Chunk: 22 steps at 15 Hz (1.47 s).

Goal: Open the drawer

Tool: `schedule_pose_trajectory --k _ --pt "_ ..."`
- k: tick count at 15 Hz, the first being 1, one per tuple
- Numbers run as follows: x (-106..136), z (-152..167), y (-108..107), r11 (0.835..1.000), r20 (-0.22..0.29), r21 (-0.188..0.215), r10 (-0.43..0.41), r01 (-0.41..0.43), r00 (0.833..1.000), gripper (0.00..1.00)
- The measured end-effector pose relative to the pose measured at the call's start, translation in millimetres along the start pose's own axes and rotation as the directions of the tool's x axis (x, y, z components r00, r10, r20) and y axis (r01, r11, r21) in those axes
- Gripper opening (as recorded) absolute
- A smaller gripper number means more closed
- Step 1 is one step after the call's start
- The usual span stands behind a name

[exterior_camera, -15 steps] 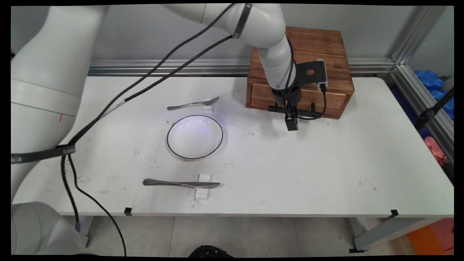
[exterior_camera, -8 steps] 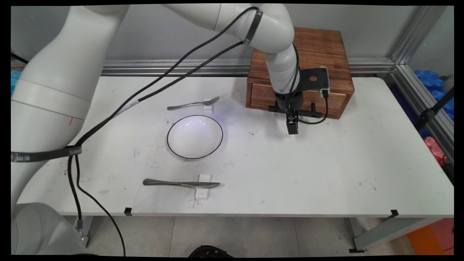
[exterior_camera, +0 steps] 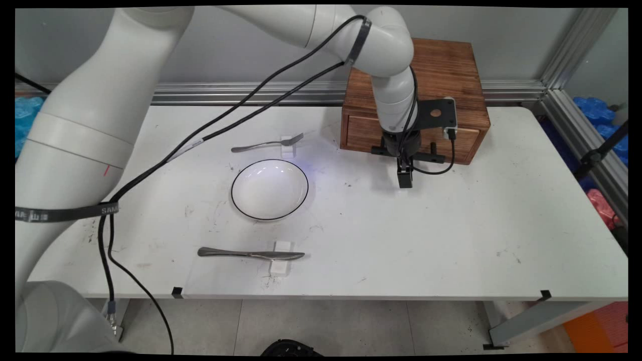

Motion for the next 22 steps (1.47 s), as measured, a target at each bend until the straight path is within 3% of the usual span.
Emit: schedule_pose_trajectory --k 10,22 --pt "1.3 2.3 14.1 0.999 0.012 -0.031 0.016 -0.016 1.000 1.00" --pt "-2.1 -9.1 56.7 0.996 0.014 -0.086 0.040 -0.039 0.999 1.00"
